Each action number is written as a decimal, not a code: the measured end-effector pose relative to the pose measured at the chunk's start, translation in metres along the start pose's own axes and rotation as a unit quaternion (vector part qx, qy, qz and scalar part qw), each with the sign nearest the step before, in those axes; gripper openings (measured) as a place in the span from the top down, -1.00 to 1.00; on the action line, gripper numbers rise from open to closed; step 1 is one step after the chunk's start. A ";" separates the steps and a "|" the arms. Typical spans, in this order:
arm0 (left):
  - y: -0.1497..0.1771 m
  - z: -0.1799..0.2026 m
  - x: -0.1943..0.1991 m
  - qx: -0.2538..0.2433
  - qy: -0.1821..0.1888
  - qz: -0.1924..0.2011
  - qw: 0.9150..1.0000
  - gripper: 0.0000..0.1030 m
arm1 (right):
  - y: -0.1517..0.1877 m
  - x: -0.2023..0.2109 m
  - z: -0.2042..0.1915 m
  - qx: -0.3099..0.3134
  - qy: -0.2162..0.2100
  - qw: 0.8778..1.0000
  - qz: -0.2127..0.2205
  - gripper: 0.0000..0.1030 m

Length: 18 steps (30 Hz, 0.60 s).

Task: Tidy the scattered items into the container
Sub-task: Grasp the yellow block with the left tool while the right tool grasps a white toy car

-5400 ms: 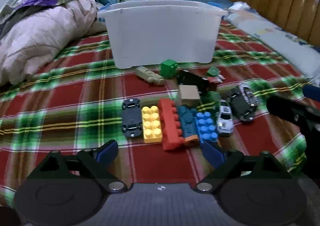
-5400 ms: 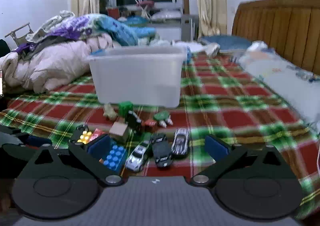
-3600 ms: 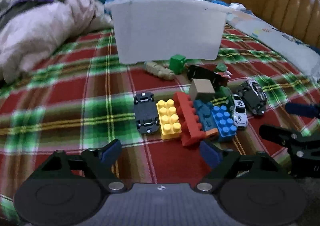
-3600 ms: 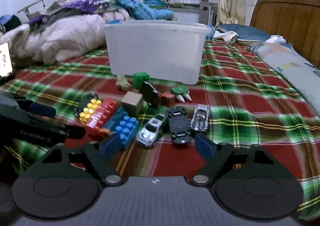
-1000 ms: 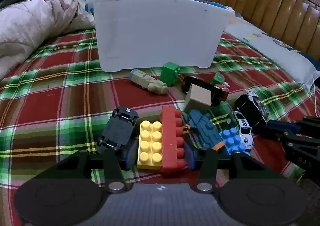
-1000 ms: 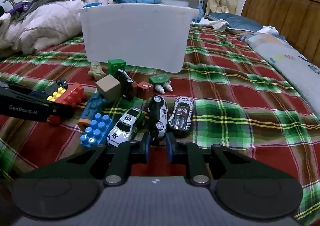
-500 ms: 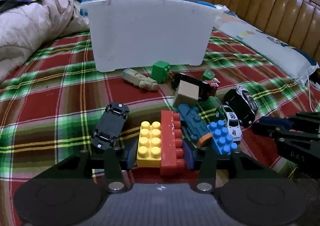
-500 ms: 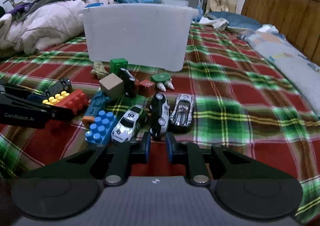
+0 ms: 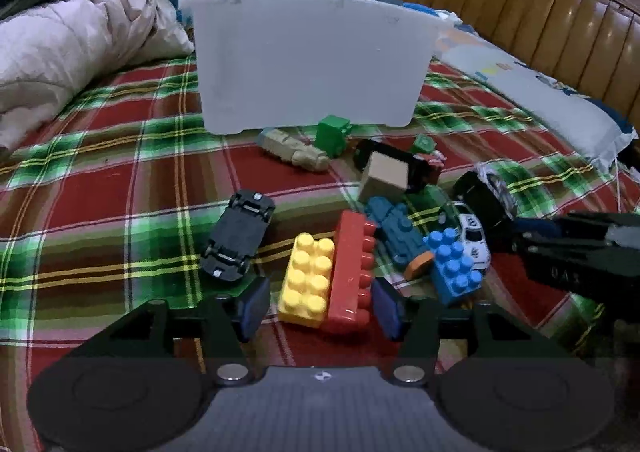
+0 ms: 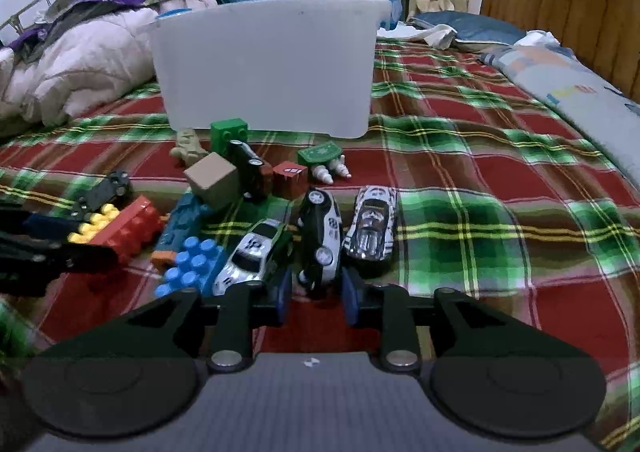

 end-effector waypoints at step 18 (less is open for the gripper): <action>-0.009 0.012 -0.015 -0.019 0.014 0.007 1.000 -0.04 | 0.000 0.001 -0.013 0.040 0.013 0.999 -0.016 0.68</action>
Point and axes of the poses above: each gripper's, at about its wrist camera, not at the fingertips, and x roughly against the way its jaws point, z to its right, y to its underside, the point moved 5 cm from there along -x, roughly the way its jaws point, and after that the axes turned 12 degrees about -y, right-handed, at the moved point
